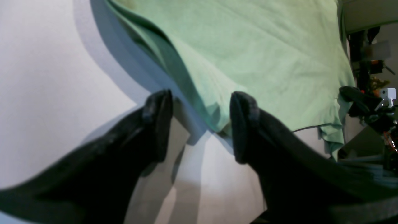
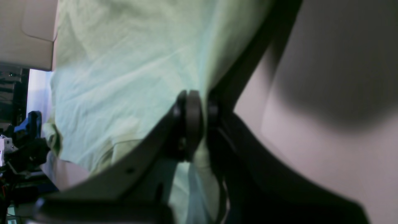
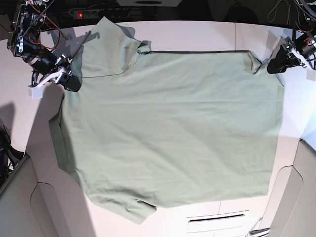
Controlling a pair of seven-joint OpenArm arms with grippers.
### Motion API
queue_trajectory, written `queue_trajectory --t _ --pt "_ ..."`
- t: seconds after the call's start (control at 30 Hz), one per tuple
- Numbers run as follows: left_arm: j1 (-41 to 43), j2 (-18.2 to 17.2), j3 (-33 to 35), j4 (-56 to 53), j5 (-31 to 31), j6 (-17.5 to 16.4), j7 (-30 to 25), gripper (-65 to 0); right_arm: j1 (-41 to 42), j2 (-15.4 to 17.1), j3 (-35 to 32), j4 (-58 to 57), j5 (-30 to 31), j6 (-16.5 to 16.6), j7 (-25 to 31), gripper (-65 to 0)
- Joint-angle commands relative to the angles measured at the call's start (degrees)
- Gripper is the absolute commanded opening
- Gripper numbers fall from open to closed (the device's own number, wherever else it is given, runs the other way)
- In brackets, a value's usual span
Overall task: Fold the T-shirt properly
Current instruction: 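Adjust the left gripper's grasp on the shoulder edge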
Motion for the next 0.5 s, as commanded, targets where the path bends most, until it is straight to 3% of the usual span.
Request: queue_trajectory --t 0.0,0.2,0.3,0.47 --pt "0.2 -1.1 -0.1 0.2 1.6 2.8 0.7 -31.9 -0.2 0.5 0.0 0.1 0.4 -0.6 -1.0 -65.0" --pt "-0.1 -1.1 2.2 0.2 1.6 2.8 0.6 -31.1 -0.2 0.5 0.0 0.1 0.4 -0.5 -1.0 -65.0" --pt "-1.4 -1.1 4.6 0.2 1.6 2.8 0.7 -26.0 -0.2 0.5 0.0 0.1 0.4 -0.4 -1.0 -65.0" --pt "-2.7 -1.1 7.2 0.2 3.9 2.8 0.7 -25.9 -0.2 0.5 0.0 0.1 0.4 -0.4 -1.1 -65.0"
